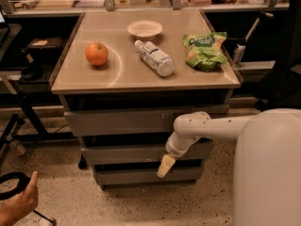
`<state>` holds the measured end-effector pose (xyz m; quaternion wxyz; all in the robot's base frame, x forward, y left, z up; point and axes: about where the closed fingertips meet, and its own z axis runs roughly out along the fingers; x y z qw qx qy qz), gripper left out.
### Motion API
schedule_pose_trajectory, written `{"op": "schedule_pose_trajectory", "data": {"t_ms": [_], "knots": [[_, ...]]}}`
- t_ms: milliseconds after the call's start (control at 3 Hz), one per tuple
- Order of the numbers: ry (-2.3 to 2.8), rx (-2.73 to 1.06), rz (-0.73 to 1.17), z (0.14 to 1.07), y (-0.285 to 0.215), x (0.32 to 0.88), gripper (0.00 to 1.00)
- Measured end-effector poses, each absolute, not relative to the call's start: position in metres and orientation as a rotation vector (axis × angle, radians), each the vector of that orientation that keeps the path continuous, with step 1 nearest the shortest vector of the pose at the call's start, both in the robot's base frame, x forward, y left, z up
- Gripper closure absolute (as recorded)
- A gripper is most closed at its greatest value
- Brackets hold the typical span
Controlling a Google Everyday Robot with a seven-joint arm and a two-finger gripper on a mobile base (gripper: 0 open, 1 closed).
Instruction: Open middle drawer
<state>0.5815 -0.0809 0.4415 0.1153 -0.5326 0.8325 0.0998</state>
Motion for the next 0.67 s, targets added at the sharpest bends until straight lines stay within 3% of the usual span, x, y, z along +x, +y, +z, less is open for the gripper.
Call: {"op": "schedule_pose_trajectory", "data": {"t_ms": [667], "knots": [[2.448,-1.625,0.328,0.416,-0.069,0.571,0.00]]}}
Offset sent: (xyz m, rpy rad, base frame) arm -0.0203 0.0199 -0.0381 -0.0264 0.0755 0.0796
